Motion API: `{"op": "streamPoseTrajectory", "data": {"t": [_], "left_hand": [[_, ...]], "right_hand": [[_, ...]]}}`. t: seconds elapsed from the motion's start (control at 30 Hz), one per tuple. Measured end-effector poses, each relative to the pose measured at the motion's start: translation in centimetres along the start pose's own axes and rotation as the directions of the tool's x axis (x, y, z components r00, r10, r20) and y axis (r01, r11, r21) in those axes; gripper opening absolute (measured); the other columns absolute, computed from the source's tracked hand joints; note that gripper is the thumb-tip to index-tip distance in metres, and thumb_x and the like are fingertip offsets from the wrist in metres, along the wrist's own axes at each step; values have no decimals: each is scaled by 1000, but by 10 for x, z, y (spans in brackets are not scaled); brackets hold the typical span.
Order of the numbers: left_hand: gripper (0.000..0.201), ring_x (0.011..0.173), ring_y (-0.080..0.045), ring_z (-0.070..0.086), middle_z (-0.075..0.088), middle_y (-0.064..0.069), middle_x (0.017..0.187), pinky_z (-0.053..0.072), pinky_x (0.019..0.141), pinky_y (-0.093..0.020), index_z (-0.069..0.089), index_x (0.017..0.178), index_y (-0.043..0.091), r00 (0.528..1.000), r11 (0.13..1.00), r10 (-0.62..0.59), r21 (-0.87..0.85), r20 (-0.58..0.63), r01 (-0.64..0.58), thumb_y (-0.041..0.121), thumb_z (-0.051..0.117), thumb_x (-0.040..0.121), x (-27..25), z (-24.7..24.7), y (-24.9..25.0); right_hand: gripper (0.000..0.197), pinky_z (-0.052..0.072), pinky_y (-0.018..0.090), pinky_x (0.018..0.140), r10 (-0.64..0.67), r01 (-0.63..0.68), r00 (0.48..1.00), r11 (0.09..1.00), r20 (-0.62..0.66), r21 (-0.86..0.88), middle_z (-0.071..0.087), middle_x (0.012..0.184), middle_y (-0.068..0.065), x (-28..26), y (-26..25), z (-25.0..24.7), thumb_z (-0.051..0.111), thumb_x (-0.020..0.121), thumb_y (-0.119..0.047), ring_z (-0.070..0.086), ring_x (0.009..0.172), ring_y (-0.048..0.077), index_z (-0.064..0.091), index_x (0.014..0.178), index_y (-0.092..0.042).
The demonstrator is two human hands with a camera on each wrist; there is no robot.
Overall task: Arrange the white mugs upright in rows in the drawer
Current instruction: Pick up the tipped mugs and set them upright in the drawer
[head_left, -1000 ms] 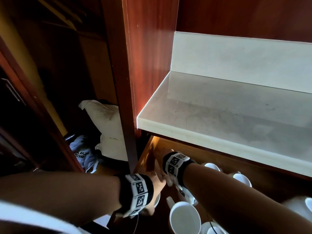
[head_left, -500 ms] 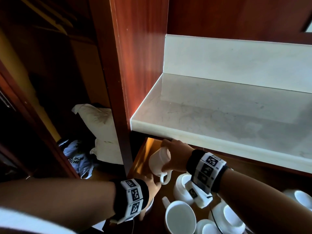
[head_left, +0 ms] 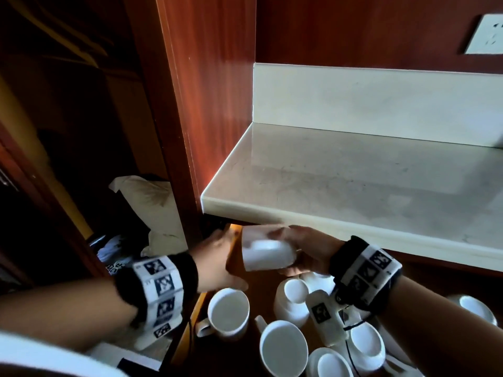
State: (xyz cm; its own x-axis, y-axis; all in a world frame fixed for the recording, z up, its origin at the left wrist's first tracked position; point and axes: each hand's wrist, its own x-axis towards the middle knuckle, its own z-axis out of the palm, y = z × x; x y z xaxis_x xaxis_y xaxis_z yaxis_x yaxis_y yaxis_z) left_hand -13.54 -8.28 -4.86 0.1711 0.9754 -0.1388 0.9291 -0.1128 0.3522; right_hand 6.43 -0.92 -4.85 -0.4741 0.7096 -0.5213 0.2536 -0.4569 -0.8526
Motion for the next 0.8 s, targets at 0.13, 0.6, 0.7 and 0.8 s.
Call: {"op": "streamPoseTrajectory", "data": {"t": [0.13, 0.6, 0.7, 0.8], "left_hand": [[95, 128, -6, 38, 44, 14, 130, 28, 96, -6, 34, 130, 38, 989, 891, 75, -437, -130, -125, 35, 91, 54, 7, -24, 1], [94, 123, -33, 49, 35, -13, 146, 49, 94, -39, 25, 146, 21, 916, 904, -215, 425, 338, 55, 43, 80, 72, 58, 9, 29], [80, 134, -39, 37, 21, -17, 155, 42, 99, -43, 20, 150, 18, 892, 835, -191, 545, 410, -72, 35, 67, 87, 61, 20, 40], [69, 124, -37, 47, 38, -20, 140, 47, 92, -45, 34, 138, 9, 888, 788, -228, 611, 400, -73, 35, 68, 85, 66, 35, 39]], "right_hand": [[46, 51, 26, 53, 59, -93, 977, 983, 204, 158, 65, 80, 10, -2, -1, 7, 56, 71, -41, 65, 58, 21, 62, 105, -10], [50, 49, 30, 87, -294, 77, 956, 304, -16, -950, 64, 118, 2, -23, 23, -7, 69, 81, -42, 61, 106, 19, 56, 122, -17], [73, 39, 45, 102, -149, 50, 987, -8, 51, -999, 49, 135, 4, -13, 44, 3, 74, 75, -40, 45, 127, 26, 40, 137, -22], [89, 27, 54, 107, 1, 27, 1000, -249, 27, -968, 41, 140, 10, -6, 52, 12, 78, 73, -31, 33, 132, 34, 27, 145, -20]]}}
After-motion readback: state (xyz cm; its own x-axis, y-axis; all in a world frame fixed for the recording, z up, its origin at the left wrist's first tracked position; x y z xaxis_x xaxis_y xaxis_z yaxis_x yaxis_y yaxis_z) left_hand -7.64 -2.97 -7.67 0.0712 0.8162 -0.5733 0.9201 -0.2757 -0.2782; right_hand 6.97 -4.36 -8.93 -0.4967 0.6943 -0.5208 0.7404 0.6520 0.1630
